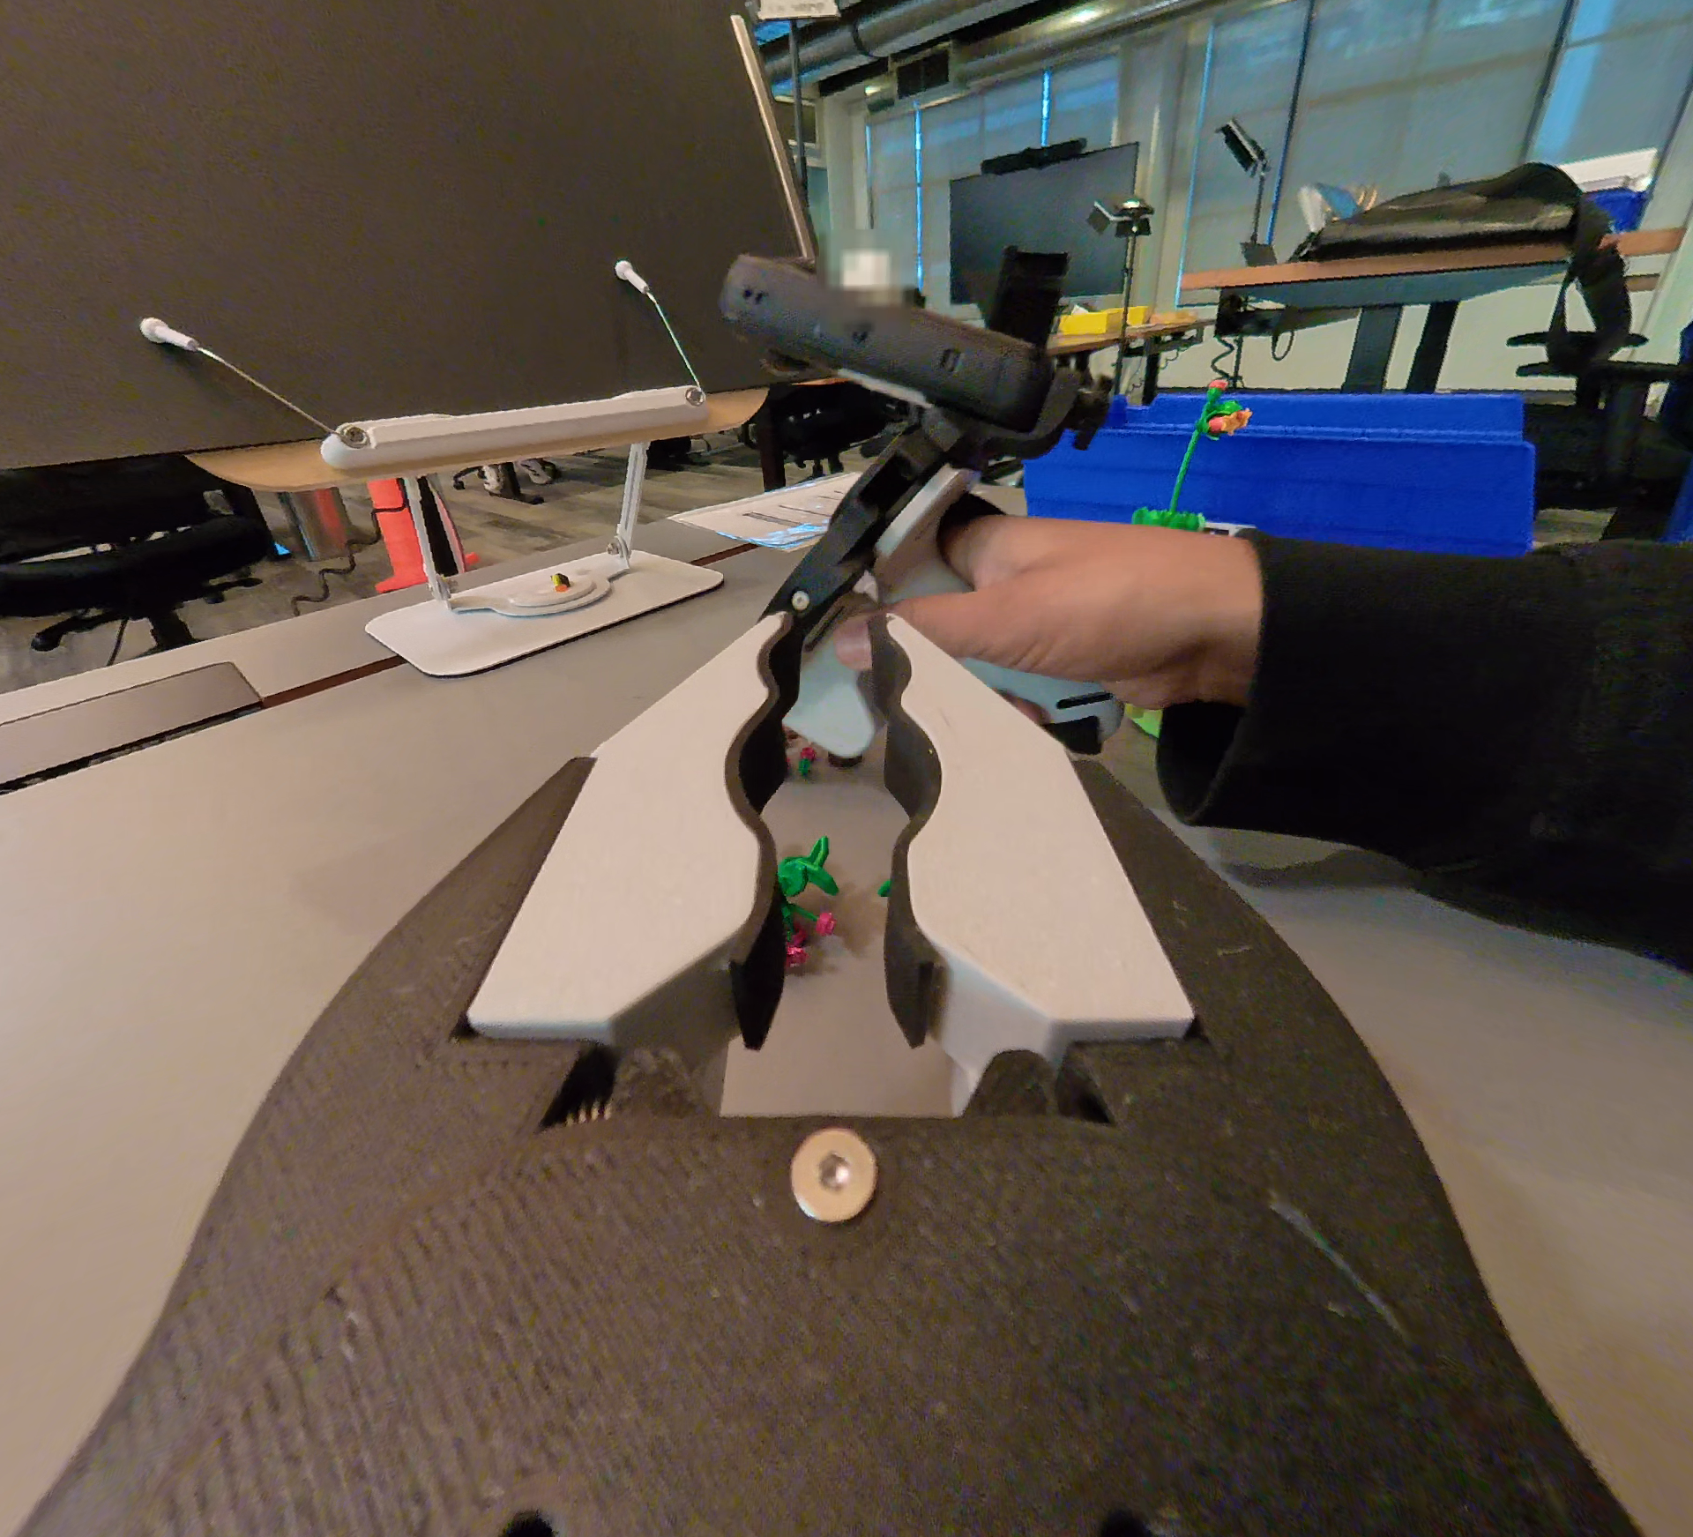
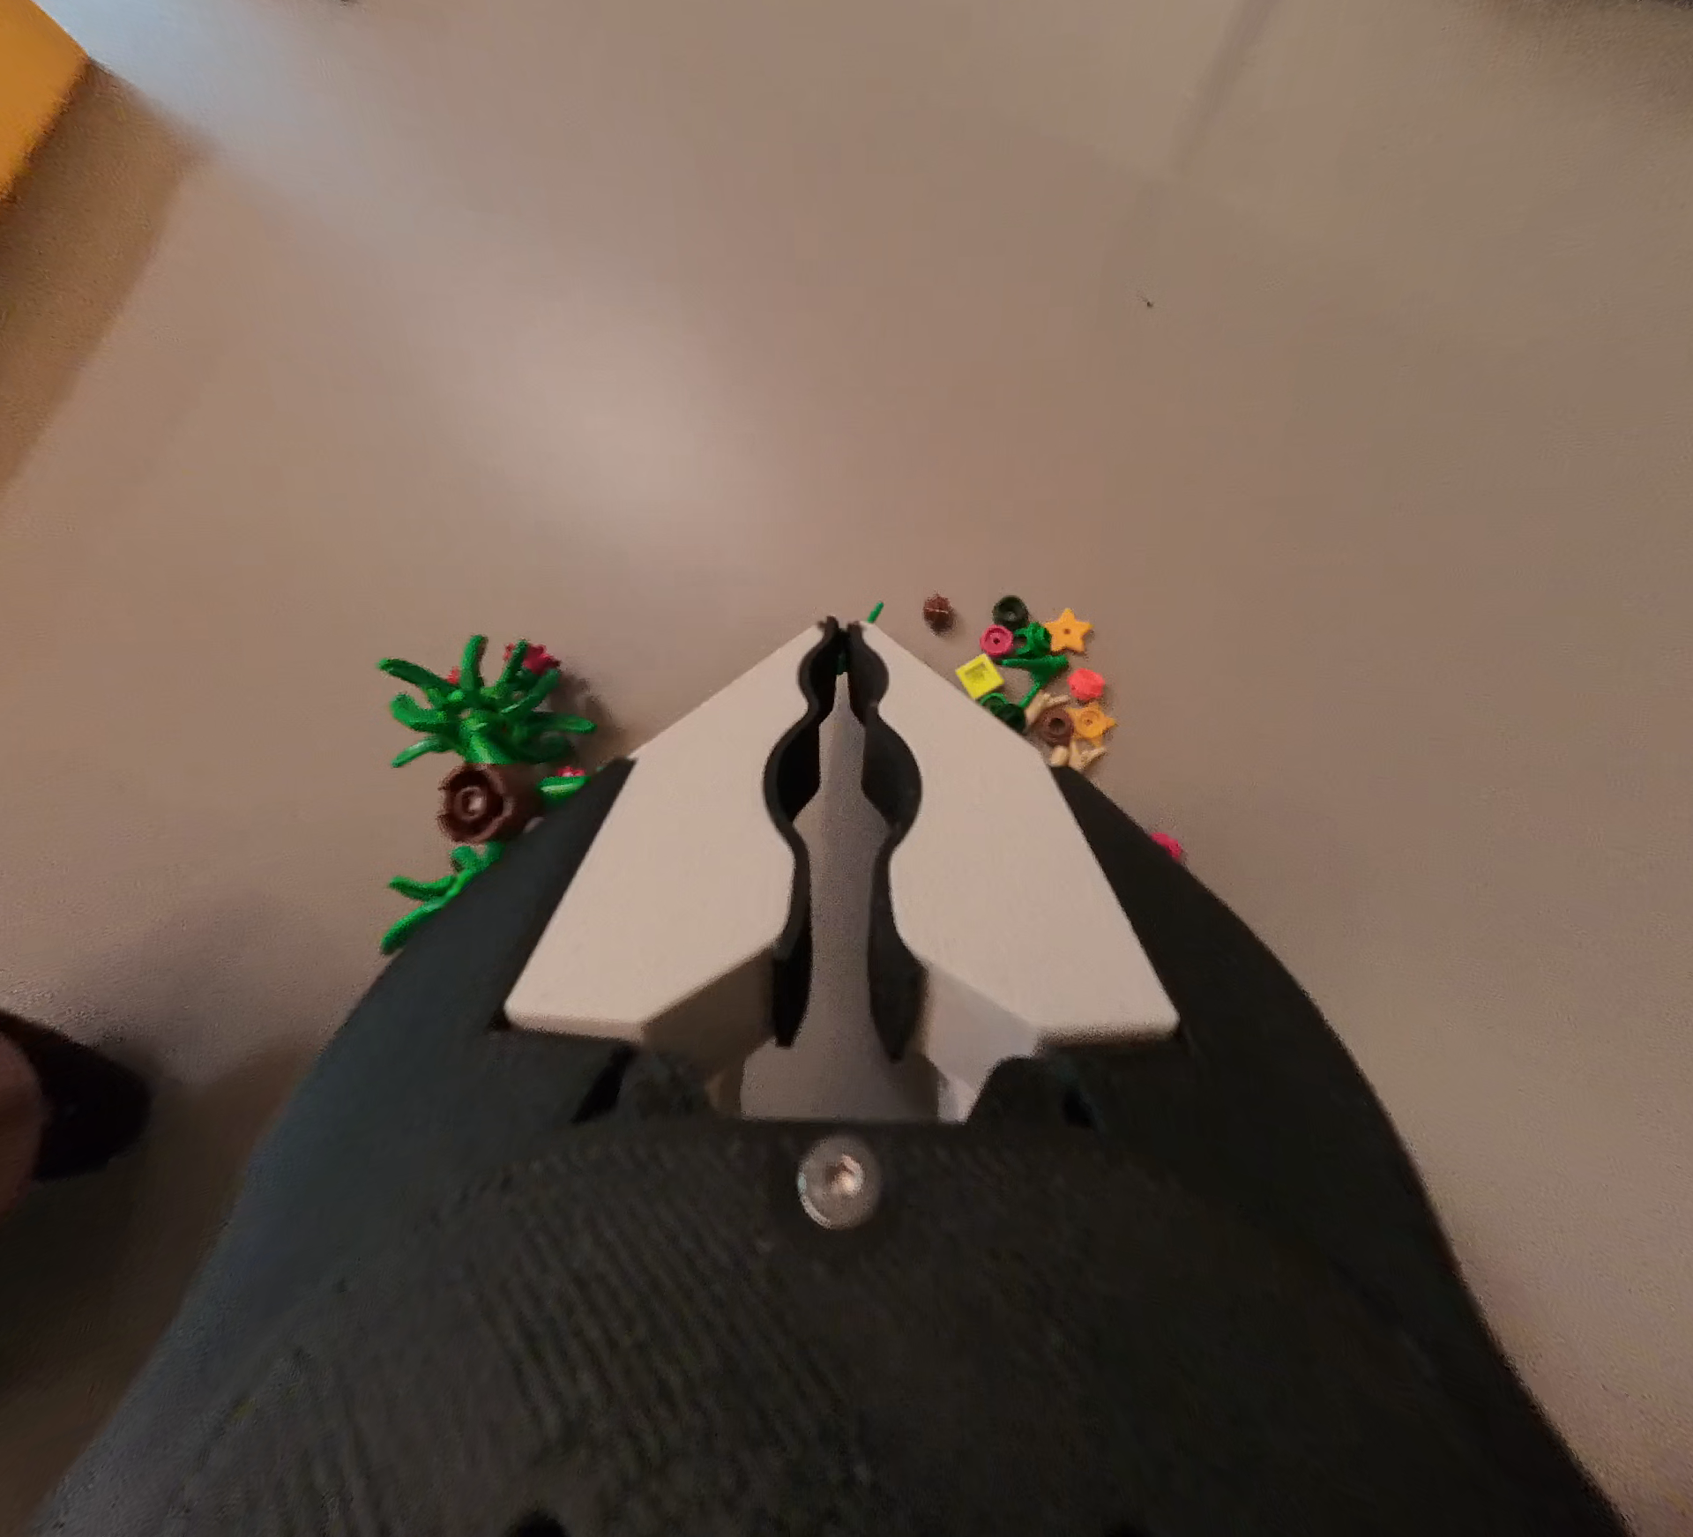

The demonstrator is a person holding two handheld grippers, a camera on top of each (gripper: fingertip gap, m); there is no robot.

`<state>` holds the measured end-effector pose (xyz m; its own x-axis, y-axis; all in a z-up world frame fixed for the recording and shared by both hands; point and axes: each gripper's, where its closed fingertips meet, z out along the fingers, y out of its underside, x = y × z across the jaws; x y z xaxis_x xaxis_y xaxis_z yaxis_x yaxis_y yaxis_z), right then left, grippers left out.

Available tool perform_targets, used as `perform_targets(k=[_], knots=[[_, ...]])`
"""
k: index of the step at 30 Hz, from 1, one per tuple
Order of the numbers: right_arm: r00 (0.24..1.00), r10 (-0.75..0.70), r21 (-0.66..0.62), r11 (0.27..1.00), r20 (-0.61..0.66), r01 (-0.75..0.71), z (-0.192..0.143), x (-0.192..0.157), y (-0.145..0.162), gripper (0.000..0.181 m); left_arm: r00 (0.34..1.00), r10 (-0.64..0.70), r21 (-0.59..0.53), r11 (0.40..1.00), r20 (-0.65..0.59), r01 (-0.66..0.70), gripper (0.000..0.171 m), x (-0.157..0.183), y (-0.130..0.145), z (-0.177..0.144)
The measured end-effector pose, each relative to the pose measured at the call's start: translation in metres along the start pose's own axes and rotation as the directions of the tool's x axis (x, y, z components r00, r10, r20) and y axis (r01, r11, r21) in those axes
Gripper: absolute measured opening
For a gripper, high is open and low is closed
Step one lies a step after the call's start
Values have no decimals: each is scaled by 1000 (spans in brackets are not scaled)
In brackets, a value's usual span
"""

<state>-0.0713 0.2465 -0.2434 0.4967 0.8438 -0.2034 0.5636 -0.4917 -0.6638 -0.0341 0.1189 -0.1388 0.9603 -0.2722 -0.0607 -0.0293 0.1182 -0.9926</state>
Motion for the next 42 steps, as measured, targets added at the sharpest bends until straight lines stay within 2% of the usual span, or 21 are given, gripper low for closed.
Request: perform_targets(k=[4, 9, 12, 14, 18, 28, 31, 33, 34, 35, 39, 42], knots=[[1000, -11, -47, 999, -27, 10, 8, 4, 8, 13, 1000, -11, 5, 1000, -10, 11, 8, 0, -1, -1], [995, -4, 67, 998, -104, 11, -19, 18, -7, 17, 1000, -10, 8, 1000, -6, 10, 6, -2, -1, -1], [981, 96, 146, 987, -171, -71, -38, 45, -13, 24, 1000, -5, 5, 1000, -7, 5, 6, -1, 0, 0], [970, 183, 171, 973, -162, -155, -44, 56, -8, 29, 1000, -2, 4, 1000, -7, 2, 6, -1, 0, 0], [946, 268, 131, 960, -181, -247, -42, 64, 6, 45, 1000, 2, 1, 1000, -12, -2, 5, 0, 0, 0], [925, 366, 22, 930, -103, -366, -34, 53, 26, 37, 999, 41, -5, 999, -18, -41, 2, 5, 1, 1], [914, 407, -10, 913, 0, -407, -25, 37, 25, 32, 998, 52, -4, 999, -21, -52, 2, 6, 1, 1], [884, 450, 20, 890, 127, -456, -27, 23, 12, 21, 998, 59, -3, 998, -19, -59, 1, 6, 1, 1], [877, 455, 67, 881, 157, -469, -33, 23, 3, 9, 998, 66, -3, 998, -14, -66, 1, 5, 1, 1], [882, 446, 107, 880, 152, -463, -39, 26, -3, 4, 997, 70, -2, 998, -11, -70, 0, 5, 1, 1], [920, 385, 133, 911, 71, -391, -54, 36, -8, 15, 998, 67, -3, 998, -11, -67, 0, 4, 1, 1], [958, 273, 93, 960, -84, -265, -56, 49, 2, 14, 998, 64, -4, 998, -9, -64, 0, 3, 1, 1]])
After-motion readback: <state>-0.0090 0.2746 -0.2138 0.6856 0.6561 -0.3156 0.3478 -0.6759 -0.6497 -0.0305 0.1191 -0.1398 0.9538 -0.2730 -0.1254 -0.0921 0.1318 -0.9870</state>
